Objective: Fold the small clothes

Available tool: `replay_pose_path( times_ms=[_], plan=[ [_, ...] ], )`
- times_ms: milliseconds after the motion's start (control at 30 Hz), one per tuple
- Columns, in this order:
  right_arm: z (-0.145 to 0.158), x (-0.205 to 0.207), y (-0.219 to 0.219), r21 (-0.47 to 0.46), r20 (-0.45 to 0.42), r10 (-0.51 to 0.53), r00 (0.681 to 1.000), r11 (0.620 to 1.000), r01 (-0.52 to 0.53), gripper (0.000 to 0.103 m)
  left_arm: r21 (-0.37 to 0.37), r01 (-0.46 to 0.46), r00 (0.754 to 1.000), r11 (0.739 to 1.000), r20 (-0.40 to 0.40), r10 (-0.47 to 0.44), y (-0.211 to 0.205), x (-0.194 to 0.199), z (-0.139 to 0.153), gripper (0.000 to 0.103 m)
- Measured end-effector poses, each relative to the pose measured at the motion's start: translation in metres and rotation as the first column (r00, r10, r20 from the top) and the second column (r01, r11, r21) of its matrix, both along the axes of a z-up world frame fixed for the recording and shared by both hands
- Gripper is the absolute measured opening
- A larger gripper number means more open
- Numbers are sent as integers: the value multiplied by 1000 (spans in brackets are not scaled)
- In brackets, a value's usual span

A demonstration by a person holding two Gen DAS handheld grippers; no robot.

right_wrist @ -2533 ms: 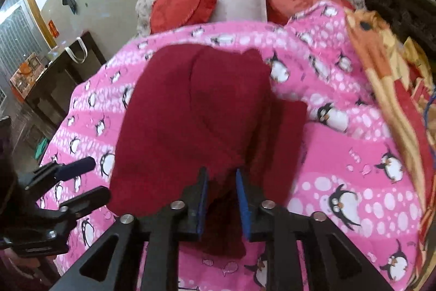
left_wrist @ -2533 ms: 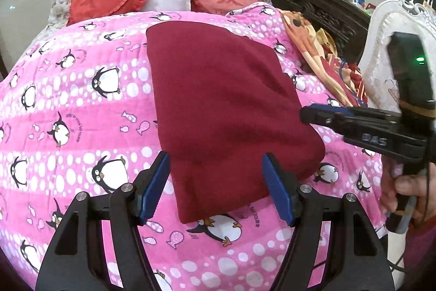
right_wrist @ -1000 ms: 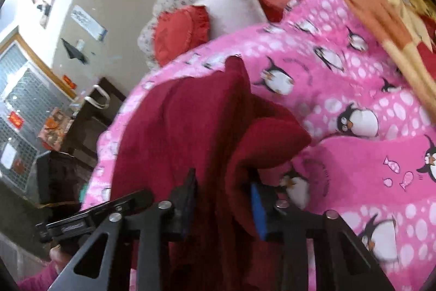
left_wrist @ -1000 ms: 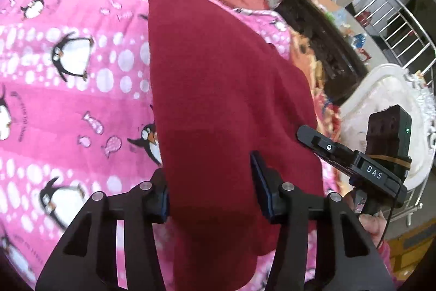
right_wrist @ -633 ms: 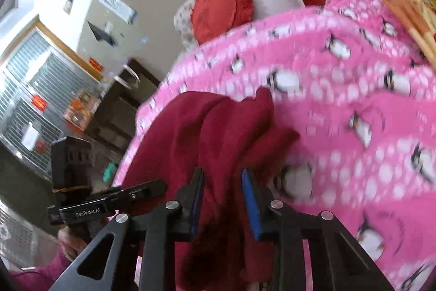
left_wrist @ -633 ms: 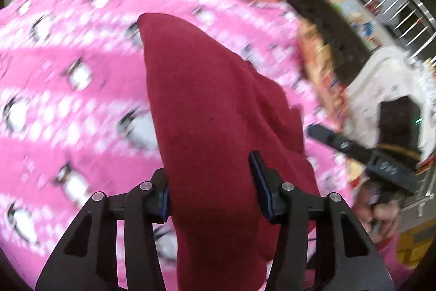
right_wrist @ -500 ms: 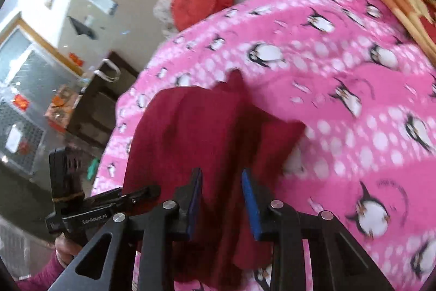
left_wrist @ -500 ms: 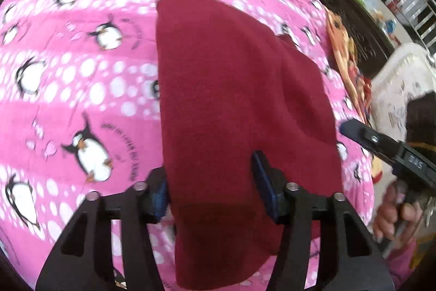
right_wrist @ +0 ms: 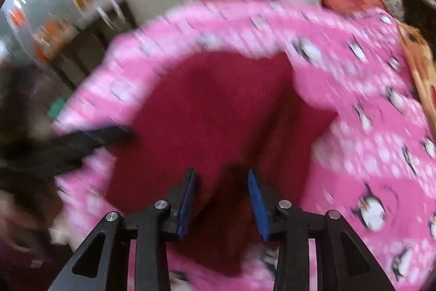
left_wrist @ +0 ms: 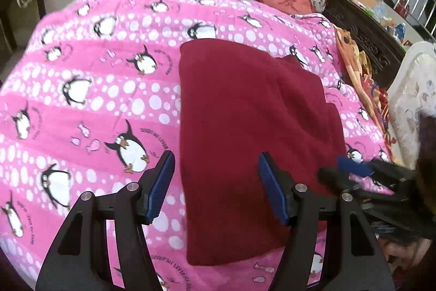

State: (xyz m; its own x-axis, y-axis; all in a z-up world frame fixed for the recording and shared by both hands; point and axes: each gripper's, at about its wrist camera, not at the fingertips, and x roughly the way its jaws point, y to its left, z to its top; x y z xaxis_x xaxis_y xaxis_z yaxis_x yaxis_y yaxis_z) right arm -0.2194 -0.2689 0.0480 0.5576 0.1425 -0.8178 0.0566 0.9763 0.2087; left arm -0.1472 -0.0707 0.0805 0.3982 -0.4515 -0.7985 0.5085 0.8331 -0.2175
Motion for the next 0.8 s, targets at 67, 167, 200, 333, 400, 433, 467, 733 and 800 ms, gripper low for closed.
replay_pose_path(
  times_ms=[67,167,200,333,400,433,467,733,800],
  plan=[
    [-13,-6,-8,82,-5,-29,1000,996,30,37,5,1,1000,1000,31,-1,-2,-6,4,64],
    [-9,-12,-11,98,20,-41,999,994,39,37,0,2,999,1000,43,-2,-5,-12,7,64],
    [-4,-14,-11,93,28,-45,999,995,42,37,1,5,999,1000,42,-5,-6,-14,8,64],
    [15,-29,-13,124,51,-73,996,990,66,37,0,1,998,1000,61,-1,-6,-19,15,64],
    [28,-36,-10,121,85,-85,993,990,74,43,-12,-16,997,1000,82,17,-3,-22,21,64],
    [32,-34,-6,108,97,-89,991,991,78,51,-17,-21,996,1000,85,22,-2,-22,22,64],
    [37,-36,-4,86,113,-95,989,993,86,54,-22,-26,996,999,89,28,-1,-22,24,64],
    [54,-34,8,31,138,-131,982,991,128,58,-19,-34,989,999,143,36,1,-31,37,64],
    [53,-32,10,28,132,-134,982,991,131,58,-15,-34,987,999,158,36,0,-33,39,64]
  ],
)
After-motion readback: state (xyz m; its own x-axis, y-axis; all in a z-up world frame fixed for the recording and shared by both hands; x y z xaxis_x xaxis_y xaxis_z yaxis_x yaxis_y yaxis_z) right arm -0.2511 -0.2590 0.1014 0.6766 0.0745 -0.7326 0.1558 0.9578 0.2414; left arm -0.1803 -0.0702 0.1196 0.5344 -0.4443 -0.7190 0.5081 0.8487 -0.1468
